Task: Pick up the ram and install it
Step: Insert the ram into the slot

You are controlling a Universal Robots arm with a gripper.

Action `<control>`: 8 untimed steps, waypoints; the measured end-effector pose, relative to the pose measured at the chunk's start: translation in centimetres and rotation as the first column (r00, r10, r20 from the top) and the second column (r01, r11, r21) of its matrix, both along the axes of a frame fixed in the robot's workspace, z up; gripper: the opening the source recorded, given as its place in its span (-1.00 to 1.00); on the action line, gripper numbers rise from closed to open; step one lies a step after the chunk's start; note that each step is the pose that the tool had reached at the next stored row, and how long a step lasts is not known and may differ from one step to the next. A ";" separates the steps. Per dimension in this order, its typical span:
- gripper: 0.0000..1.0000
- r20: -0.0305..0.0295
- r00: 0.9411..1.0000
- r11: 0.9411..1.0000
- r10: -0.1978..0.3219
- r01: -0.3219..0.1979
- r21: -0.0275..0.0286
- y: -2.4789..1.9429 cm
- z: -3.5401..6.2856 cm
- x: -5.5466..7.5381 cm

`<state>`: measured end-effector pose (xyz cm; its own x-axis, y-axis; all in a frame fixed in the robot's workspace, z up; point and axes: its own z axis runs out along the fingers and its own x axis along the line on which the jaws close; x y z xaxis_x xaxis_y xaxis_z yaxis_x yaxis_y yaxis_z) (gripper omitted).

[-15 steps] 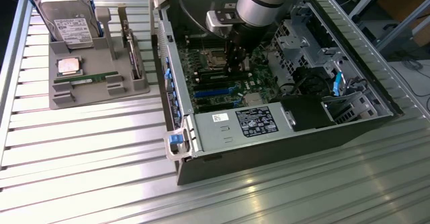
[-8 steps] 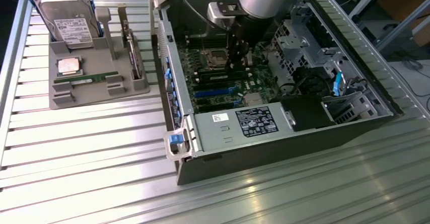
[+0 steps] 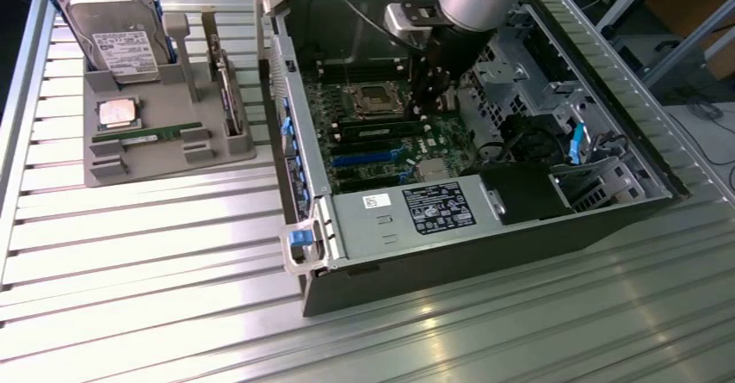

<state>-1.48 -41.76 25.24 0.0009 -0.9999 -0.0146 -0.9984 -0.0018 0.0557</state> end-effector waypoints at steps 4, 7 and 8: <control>-0.80 -0.010 1.000 1.000 0.000 0.000 0.000 -0.01 0.00 2.3; -0.80 -0.013 1.000 1.000 0.000 0.000 0.000 -0.02 0.00 3.5; -0.80 -0.014 1.000 1.000 0.000 0.000 0.000 -0.01 0.00 4.0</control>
<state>2.55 -41.77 25.24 0.0008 -0.9999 -0.0146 -0.9976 -0.0018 0.0694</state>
